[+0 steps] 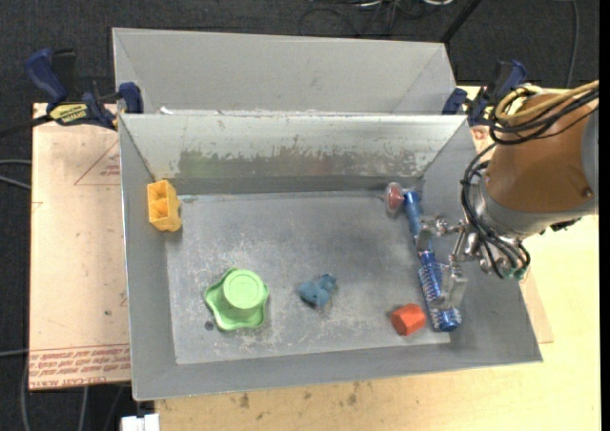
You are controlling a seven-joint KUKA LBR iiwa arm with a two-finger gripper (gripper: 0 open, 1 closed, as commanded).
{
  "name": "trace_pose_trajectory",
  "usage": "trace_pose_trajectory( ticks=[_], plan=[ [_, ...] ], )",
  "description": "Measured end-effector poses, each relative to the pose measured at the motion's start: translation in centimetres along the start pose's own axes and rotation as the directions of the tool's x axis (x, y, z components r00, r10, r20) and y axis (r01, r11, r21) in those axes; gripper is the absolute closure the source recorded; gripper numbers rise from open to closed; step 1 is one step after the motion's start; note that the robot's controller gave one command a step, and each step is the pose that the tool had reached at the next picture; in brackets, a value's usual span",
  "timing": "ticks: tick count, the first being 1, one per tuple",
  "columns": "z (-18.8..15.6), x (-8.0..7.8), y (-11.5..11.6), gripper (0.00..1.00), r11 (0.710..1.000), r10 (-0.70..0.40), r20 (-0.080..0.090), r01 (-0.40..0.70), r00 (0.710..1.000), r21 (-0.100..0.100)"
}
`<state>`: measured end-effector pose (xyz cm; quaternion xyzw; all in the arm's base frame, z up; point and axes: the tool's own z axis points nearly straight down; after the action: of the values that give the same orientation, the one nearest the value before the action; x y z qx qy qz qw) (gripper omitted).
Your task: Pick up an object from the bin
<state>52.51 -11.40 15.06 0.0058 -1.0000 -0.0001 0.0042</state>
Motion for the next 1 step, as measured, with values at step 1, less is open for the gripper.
trace_pose_trajectory(
  ticks=[1],
  plan=[
    [7.85, 3.99, -1.02, 0.00, 0.960, -0.280, 0.026, 0.280, 0.960, 0.008]
  ],
)
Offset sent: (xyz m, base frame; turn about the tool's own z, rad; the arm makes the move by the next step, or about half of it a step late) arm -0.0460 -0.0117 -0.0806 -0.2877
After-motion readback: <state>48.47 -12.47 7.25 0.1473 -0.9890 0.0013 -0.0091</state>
